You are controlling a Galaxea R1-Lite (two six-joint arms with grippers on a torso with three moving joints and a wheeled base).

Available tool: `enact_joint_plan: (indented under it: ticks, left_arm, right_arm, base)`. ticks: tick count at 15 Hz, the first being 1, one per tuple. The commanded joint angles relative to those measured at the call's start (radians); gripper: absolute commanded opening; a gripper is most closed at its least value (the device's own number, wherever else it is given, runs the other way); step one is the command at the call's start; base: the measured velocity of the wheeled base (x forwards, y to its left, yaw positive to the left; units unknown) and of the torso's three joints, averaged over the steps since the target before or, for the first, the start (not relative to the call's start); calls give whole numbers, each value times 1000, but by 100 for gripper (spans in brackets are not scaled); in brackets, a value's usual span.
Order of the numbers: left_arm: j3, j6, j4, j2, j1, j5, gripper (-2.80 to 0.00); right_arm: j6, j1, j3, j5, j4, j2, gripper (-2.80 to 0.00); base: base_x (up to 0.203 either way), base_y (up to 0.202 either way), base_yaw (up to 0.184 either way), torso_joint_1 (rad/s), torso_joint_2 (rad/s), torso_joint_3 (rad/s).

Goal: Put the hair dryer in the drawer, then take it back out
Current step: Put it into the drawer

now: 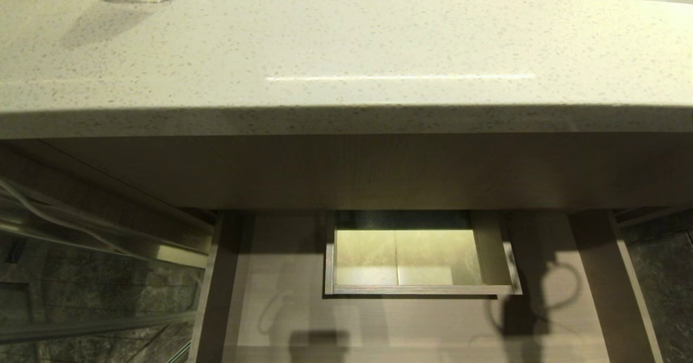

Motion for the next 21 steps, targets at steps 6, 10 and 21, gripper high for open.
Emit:
enact_joint_plan:
  ticks: [6,10,21]
  left_arm:
    - [0,0,0,0,0,0,-280]
    - [2,0,0,0,-1,0,-280]
    - [0,-1,0,0,-1,0,-280]
  right_arm:
    - [-7,-1,3,-48,-5,-7,-280]
    - [-12,-1,3,-50,-10,-6,-280]
    - [-35,0,6,-49,-12,-7,-280]
  base:
    - [0,0,0,0,0,0]
    - [0,0,0,0,0,0]
    - [0,0,0,-34,16,-21]
